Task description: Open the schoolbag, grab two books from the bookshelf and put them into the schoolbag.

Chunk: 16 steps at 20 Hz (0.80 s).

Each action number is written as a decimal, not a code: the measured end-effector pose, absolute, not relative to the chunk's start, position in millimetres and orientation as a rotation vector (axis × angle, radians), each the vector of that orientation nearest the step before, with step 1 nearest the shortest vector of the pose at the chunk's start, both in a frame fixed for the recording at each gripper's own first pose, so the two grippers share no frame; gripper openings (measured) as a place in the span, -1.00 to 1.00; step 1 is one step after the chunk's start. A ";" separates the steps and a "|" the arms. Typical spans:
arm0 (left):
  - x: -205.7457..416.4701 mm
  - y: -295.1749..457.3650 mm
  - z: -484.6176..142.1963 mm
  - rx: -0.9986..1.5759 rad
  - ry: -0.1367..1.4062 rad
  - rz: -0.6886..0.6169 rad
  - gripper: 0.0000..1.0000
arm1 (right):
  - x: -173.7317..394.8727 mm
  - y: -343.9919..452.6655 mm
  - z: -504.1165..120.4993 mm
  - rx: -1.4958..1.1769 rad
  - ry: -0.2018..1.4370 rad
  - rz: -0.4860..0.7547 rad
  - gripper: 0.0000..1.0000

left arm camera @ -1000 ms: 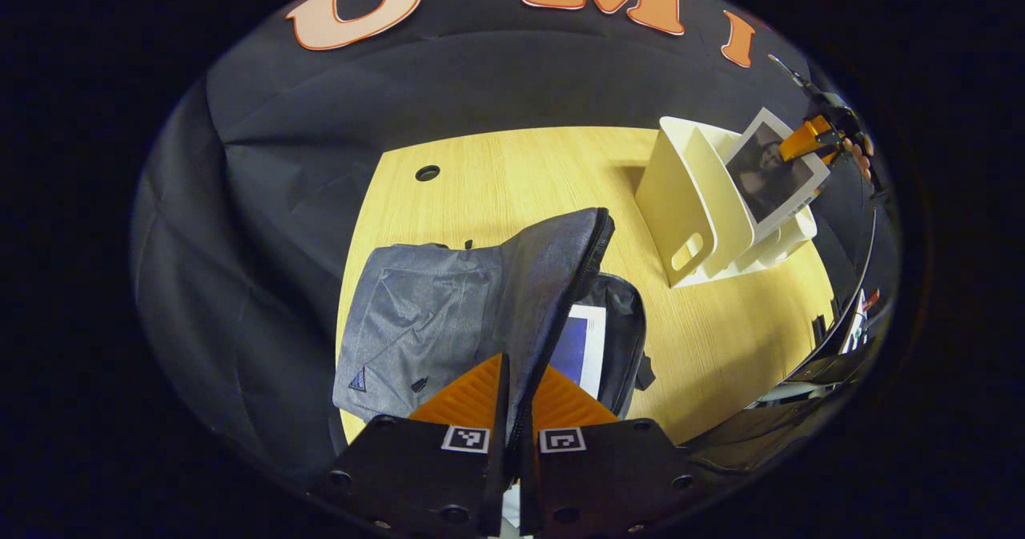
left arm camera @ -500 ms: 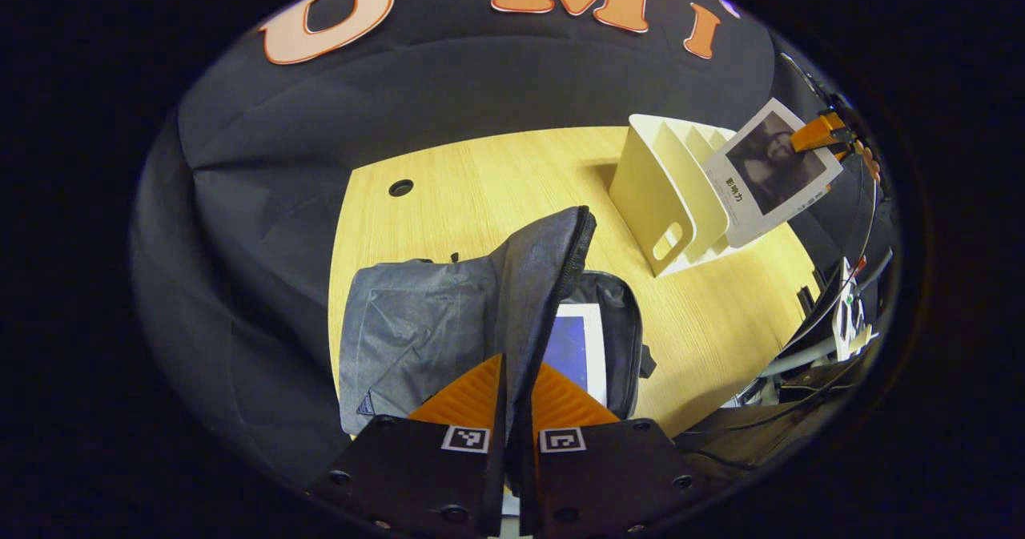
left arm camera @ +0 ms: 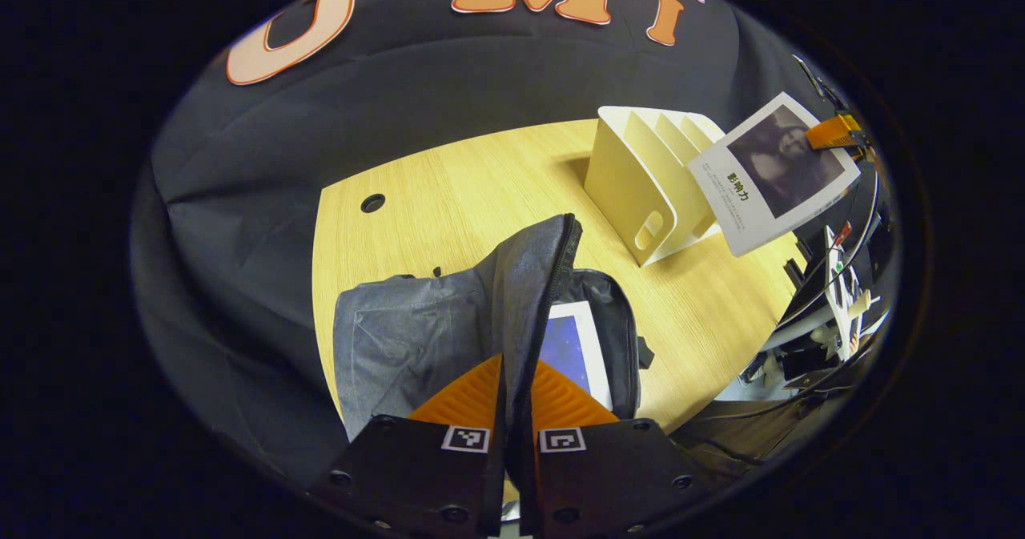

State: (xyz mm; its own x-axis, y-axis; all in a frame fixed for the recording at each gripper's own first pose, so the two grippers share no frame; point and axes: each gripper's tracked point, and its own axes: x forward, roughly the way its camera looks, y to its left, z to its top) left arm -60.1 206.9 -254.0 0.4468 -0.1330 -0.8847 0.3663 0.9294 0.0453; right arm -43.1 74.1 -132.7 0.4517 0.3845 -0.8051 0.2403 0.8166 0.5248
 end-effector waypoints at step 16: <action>-57.5 229.9 -229.8 0.244 1.029 -0.296 -0.83 | -75.4 216.3 -164.9 0.753 1.153 0.395 -0.33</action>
